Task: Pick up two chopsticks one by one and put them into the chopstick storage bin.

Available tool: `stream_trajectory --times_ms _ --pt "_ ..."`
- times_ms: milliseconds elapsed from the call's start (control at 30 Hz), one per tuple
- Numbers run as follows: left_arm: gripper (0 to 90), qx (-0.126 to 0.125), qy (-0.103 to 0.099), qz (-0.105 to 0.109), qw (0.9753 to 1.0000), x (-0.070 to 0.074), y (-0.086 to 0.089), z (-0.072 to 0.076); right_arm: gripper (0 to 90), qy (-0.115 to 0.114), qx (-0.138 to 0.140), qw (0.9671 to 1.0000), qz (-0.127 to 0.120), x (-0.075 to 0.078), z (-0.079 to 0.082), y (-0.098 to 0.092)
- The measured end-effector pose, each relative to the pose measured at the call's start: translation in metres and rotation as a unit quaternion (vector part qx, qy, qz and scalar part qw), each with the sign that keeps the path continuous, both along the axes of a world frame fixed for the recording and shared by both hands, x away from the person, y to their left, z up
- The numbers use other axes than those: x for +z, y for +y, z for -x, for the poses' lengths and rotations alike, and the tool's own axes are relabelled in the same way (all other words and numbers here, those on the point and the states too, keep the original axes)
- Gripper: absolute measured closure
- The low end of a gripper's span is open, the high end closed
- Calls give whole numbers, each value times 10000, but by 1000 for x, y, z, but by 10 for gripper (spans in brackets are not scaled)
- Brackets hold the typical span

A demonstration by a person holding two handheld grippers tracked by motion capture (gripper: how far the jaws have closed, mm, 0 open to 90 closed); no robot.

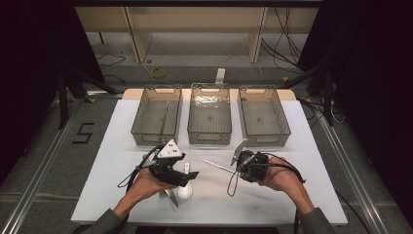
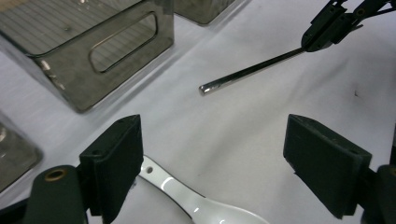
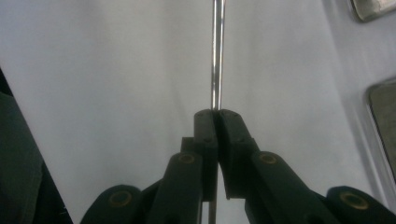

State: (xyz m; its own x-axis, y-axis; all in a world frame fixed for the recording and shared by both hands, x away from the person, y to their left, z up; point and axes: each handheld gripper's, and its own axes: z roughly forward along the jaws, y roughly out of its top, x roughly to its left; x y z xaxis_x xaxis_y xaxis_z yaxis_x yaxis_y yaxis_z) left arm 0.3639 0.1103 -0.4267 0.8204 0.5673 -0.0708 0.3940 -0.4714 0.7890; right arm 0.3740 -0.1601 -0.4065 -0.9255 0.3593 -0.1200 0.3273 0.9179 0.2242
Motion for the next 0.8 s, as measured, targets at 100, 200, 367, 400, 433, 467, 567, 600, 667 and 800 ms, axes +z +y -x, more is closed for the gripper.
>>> stream_trajectory --times_ms 100,200,367,400,433,467,567,600,667,800 --pt "195 -135 -21 -58 9999 1 -5 0 870 -9 156 9999 35 1 3 4" --pt "195 -248 -12 -119 9996 1 -11 0 869 -15 286 9996 51 1 5 8" --pt "214 -585 -59 -310 9978 4 -19 4 869 -10 451 9989 91 1 9 13" --pt "227 -676 -95 -386 9969 4 -21 5 869 -10 487 9988 88 0 10 15" --pt "237 -762 -124 -490 9958 4 -23 6 869 14 544 9985 117 0 11 16" --pt "242 -817 -149 -559 9950 3 -25 8 869 13 585 9982 125 0 12 17" --pt "271 -1069 -248 -740 9912 2 -30 12 869 19 612 9980 144 -1 15 19" --pt "281 -1109 -257 -753 9906 2 -31 14 869 20 678 9976 169 0 14 19" --pt "297 -1182 -243 -829 9892 1 -33 14 869 13 718 9972 189 0 16 21" --pt "329 -1245 -252 -1053 9863 -1 -36 16 869 13 848 9962 213 3 21 25"
